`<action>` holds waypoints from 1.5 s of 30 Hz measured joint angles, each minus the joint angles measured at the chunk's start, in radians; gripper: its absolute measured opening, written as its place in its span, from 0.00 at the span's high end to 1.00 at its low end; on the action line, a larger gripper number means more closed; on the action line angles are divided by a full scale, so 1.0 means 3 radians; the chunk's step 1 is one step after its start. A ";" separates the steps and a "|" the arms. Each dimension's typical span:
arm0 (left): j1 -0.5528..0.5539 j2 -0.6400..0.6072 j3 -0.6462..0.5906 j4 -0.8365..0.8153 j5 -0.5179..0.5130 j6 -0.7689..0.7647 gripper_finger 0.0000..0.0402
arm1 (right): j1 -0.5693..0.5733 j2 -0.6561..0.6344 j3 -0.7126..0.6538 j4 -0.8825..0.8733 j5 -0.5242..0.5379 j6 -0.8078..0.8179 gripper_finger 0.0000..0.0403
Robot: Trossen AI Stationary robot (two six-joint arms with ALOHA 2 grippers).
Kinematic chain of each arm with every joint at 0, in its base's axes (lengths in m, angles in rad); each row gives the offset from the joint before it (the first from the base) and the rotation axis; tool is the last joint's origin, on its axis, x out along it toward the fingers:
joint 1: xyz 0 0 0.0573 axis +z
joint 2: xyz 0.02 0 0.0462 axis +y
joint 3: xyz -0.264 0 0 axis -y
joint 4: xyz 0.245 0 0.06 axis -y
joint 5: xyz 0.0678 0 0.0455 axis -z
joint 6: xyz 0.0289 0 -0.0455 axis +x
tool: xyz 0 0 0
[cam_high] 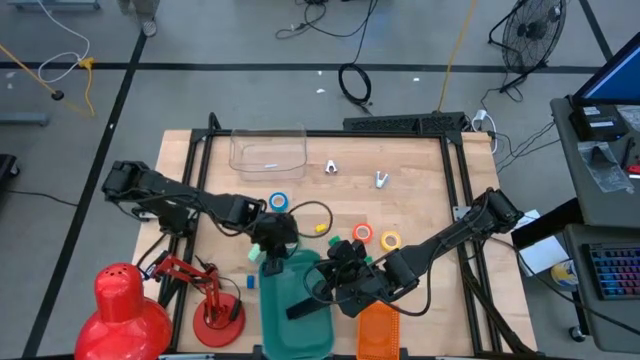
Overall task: Pick and place Stapler, Stapler remover, tape
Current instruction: Put the black stapler into the green bin
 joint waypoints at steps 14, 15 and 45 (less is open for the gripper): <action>0.0259 0.0371 0.0041 0.0365 0.0511 0.0115 1.00 | 0.0000 0.0000 0.0001 0.0016 0.0000 -0.0061 1.00; 0.0238 0.0444 0.0083 0.0358 0.0520 0.0125 1.00 | 0.0000 0.0000 0.0001 0.0016 0.0000 -0.0062 1.00; 0.0260 0.0797 0.1118 -0.0486 0.0164 0.0648 1.00 | 0.0046 0.0000 0.0001 0.0016 0.0003 -0.0062 1.00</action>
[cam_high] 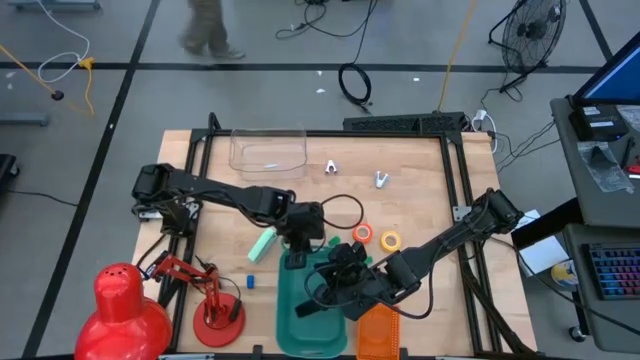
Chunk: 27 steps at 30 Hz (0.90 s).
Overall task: Pick and place Stapler, Stapler remover, tape
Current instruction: Put the black stapler into the green bin
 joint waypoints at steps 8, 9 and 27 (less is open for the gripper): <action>-0.0016 0.0202 0.0000 -0.0007 0.0039 -0.0041 0.99 | 0.0000 0.0000 0.0000 0.0001 0.0001 0.0000 1.00; -0.0024 0.0225 -0.0001 0.0000 0.0036 -0.0056 0.98 | 0.0000 0.0000 0.0000 -0.0001 0.0003 0.0000 1.00; 0.0145 -0.0266 0.0001 0.0021 -0.0286 -0.0116 0.66 | -0.0010 -0.0003 0.0000 0.0049 -0.0366 -0.0339 0.98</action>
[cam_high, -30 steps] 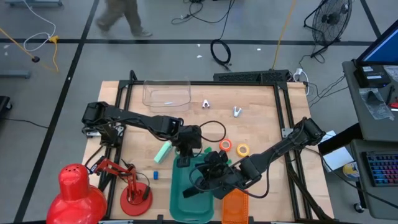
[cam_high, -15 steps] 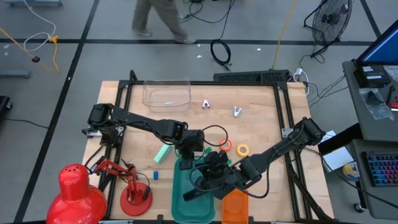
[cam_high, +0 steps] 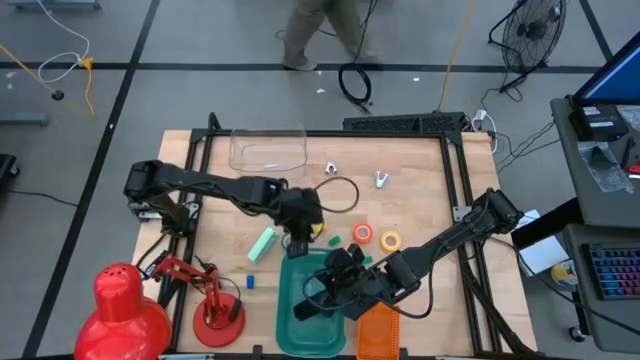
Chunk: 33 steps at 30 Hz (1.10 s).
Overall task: Pick and place Stapler, Stapler remover, tape
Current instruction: Put the black stapler into the green bin
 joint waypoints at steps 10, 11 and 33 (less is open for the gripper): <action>-0.0222 -0.0581 -0.0003 -0.0265 -0.0013 -0.0349 0.64 | -0.0099 -0.0001 0.0000 0.0084 -0.1102 -0.0793 0.78; -0.0293 -0.0627 0.0000 -0.0234 -0.0037 -0.0424 0.64 | -0.0132 -0.0001 0.0000 0.0051 -0.1273 -0.0873 0.75; -0.1886 -0.0921 -0.0018 -0.0387 -0.2466 -0.2759 0.64 | -0.0602 0.0153 0.0004 -0.0455 -0.2756 -0.2355 0.38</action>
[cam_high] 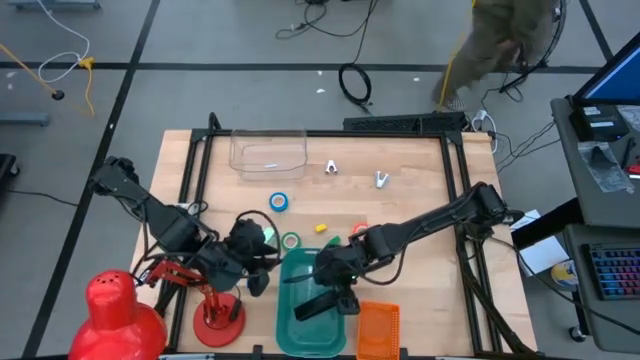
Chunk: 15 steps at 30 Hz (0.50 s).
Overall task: Pick and place Stapler, Stapler remover, tape
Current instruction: Put the black stapler into the green bin
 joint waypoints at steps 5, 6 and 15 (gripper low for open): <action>-0.0057 0.0003 0.0000 -0.0034 -0.0043 -0.0045 0.64 | 0.0001 0.0162 -0.0012 0.0050 -0.0028 0.0012 0.38; -0.0065 0.0003 0.0000 -0.0033 -0.0044 -0.0049 0.64 | 0.0005 0.0188 -0.0021 0.0019 -0.0054 0.0015 0.38; 0.0138 -0.0132 0.0000 -0.0455 -0.0385 -0.0128 0.64 | 0.0034 0.0387 -0.0017 0.0079 -0.0180 0.0021 0.38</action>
